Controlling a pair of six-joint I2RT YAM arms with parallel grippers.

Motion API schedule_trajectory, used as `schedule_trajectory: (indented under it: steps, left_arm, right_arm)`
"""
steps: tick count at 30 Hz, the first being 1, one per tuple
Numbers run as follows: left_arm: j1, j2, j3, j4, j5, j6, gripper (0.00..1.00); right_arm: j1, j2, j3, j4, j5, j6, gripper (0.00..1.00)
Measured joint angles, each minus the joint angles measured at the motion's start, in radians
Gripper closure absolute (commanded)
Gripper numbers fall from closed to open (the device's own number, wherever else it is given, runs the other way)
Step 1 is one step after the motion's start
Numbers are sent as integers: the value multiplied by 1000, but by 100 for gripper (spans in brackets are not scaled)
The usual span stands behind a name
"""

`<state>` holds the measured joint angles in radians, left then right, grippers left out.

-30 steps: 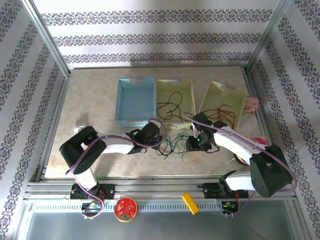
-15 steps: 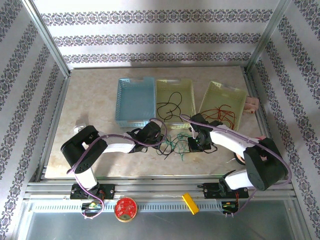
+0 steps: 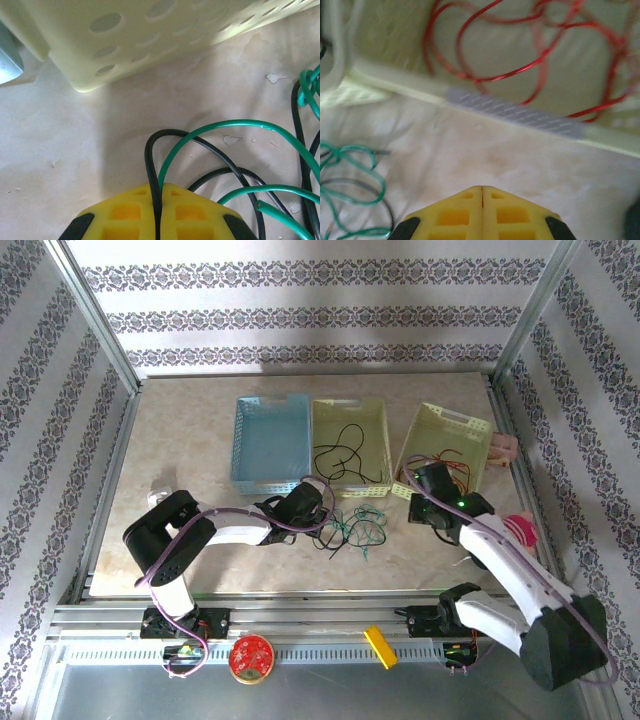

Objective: Untangle the cables

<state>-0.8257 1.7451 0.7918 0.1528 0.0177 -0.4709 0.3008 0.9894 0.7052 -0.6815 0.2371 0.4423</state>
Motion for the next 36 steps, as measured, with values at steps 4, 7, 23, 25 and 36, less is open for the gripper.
schedule_trajectory:
  steps: [4, 7, 23, 25, 36]
  left_arm:
    - [0, 0, 0, 1, 0, 0, 100]
    - [0, 1, 0, 2, 0, 0, 100]
    - [0, 3, 0, 9, 0, 0, 100]
    - [0, 4, 0, 10, 0, 0, 100]
    - [0, 5, 0, 12, 0, 4, 100]
  right_arm:
    - [-85, -76, -6, 6, -5, 0, 99]
    - [-86, -67, -29, 43, -101, 0, 92]
    - [217, 431, -15, 60, -312, -39, 58]
    - [221, 454, 7, 50, -309, -39, 58]
    - [256, 488, 39, 33, -281, -42, 58]
